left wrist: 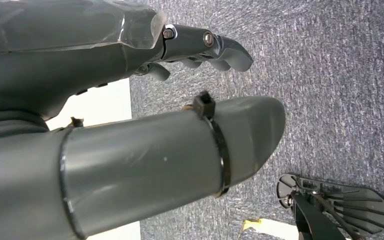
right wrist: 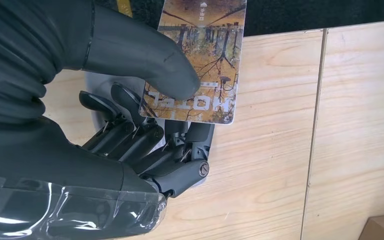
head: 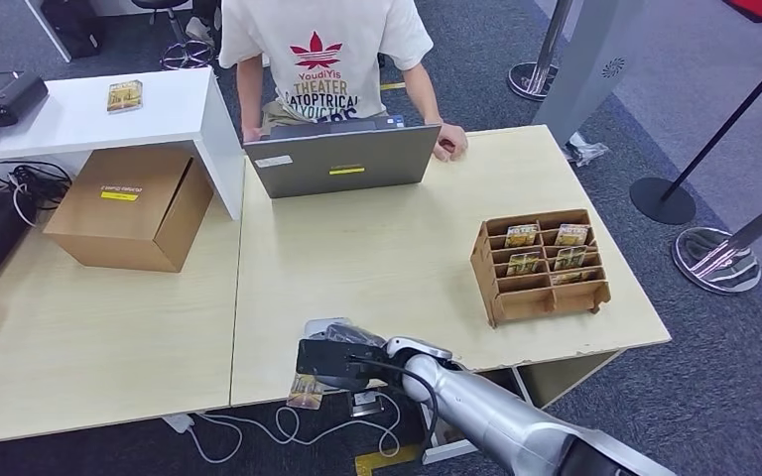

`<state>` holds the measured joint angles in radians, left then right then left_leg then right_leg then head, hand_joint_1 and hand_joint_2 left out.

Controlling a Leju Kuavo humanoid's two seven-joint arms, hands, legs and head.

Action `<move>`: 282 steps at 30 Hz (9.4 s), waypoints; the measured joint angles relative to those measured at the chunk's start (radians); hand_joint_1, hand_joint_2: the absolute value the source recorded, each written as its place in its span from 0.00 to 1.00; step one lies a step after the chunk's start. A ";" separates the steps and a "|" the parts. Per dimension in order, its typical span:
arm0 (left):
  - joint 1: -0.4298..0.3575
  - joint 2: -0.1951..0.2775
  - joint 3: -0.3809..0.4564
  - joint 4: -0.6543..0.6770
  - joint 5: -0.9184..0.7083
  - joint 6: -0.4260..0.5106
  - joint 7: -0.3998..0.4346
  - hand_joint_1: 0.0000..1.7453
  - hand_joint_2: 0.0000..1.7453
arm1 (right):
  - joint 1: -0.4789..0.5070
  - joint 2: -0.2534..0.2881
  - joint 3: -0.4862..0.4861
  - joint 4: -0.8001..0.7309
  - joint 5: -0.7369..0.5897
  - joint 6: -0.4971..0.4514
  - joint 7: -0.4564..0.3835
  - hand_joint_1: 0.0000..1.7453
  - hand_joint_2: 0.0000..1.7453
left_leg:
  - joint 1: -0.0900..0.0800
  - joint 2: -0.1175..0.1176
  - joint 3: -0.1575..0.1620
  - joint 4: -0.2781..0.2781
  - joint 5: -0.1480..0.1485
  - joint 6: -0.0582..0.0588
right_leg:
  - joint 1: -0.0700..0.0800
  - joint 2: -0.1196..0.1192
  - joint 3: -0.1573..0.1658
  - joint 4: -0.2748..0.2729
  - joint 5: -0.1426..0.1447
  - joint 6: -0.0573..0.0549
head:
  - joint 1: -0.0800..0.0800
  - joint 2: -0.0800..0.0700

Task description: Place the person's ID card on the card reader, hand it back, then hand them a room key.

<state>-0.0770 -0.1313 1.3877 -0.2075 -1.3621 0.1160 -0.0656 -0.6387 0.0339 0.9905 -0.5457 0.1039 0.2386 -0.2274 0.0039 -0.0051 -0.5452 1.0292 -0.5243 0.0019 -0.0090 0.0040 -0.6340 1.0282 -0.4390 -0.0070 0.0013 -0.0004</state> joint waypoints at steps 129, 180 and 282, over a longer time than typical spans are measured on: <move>-0.006 0.005 -0.022 0.008 0.003 -0.009 0.011 0.00 0.00 | -0.431 -0.034 -0.286 0.004 0.407 -0.643 0.066 1.00 1.00 | 0.000 0.000 0.005 0.000 0.001 0.000 | 0.000 0.000 0.006 0.000 0.002 0.000 | 0.000 0.000; -0.013 0.000 -0.065 0.008 -0.024 -0.029 0.003 0.00 0.00 | -0.407 -0.024 -0.407 0.155 0.644 -0.916 0.124 1.00 1.00 | 0.000 0.000 0.005 0.001 0.001 0.000 | 0.000 0.000 0.006 0.000 0.002 0.000 | 0.000 0.000; 0.007 -0.005 -0.064 0.008 0.038 -0.033 0.004 0.00 0.00 | -0.127 -0.454 -0.448 -0.332 0.910 -0.250 0.224 0.15 1.00 | -0.001 -0.001 0.004 0.001 0.002 0.000 | 0.000 -0.001 0.005 -0.001 0.002 0.000 | 0.000 0.000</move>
<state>-0.0701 -0.1362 1.3241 -0.1991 -1.3237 0.0834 -0.0614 -0.7662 -0.4197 0.5422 -0.8775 1.0136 -0.0116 -0.0034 0.0028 -0.0061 -0.5412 1.0302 -0.5226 0.0014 -0.0091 0.0030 -0.6286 1.0275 -0.4369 -0.0071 0.0012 -0.0004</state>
